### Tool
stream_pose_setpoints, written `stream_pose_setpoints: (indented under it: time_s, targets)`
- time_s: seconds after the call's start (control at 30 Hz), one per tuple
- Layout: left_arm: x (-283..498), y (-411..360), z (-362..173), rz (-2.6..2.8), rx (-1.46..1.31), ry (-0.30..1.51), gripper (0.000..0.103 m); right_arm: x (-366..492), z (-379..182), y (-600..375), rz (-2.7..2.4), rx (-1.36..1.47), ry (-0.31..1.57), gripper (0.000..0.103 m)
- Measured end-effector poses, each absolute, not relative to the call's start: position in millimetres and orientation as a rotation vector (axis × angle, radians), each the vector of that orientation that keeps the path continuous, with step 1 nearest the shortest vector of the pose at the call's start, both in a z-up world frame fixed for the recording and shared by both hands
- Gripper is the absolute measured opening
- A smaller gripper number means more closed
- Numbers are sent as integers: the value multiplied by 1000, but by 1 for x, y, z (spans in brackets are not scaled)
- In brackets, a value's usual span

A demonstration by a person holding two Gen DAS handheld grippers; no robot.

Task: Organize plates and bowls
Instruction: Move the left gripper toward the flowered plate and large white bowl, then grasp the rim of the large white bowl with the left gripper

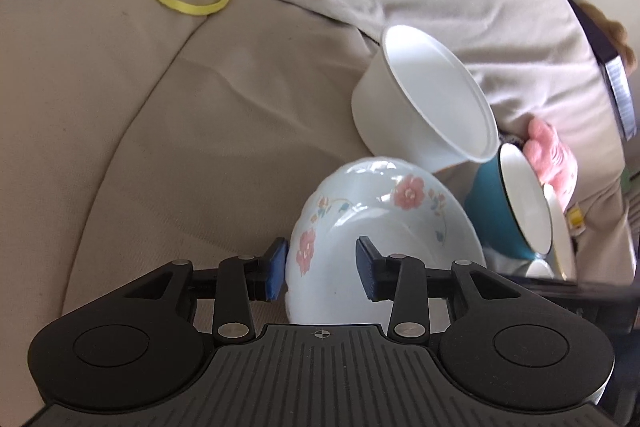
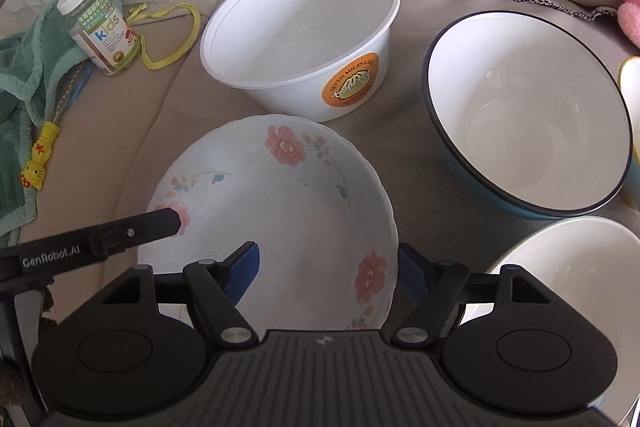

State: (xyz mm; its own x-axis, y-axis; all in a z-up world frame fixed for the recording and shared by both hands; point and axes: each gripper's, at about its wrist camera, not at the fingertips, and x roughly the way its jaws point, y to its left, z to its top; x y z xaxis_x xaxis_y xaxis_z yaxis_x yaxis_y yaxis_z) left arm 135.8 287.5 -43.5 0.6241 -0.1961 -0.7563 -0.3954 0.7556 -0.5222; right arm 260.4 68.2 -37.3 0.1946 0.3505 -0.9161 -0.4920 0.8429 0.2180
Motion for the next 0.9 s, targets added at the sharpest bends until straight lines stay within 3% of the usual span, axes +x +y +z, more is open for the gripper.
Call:
stream_pose_setpoints:
  time_s: [0.4, 0.9]
  targets:
    - [112, 221, 22, 105, -405, 692, 38, 182, 35, -64, 601, 33, 1085, 84]
    - [204, 66, -16, -98, -288, 923, 38, 137, -56, -167, 442, 212, 1161, 93]
